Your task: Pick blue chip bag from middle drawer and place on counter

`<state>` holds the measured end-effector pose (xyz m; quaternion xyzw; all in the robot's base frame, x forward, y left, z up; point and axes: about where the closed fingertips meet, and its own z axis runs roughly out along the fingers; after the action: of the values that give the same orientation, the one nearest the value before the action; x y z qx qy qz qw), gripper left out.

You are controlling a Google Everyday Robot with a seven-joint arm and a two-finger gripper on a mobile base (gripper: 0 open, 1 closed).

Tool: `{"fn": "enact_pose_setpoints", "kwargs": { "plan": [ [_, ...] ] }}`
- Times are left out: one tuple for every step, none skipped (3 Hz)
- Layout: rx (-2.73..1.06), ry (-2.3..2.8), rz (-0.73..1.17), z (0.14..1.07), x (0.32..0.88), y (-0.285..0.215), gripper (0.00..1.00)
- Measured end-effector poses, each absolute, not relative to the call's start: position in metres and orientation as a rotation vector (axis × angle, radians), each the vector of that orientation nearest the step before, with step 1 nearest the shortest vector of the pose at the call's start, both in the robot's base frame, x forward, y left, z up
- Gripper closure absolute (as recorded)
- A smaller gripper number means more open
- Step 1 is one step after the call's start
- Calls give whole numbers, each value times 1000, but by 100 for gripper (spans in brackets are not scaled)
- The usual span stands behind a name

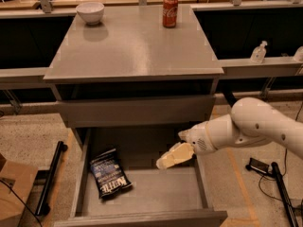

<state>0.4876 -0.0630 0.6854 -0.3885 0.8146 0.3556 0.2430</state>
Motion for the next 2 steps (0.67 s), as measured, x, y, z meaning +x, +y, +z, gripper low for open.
{"fn": "enact_pose_setpoints", "kwargs": {
  "plan": [
    [-1000,2190,1010,639,508,-20,0],
    [-882,2210,1138,592,528,20,0]
  ]
}}
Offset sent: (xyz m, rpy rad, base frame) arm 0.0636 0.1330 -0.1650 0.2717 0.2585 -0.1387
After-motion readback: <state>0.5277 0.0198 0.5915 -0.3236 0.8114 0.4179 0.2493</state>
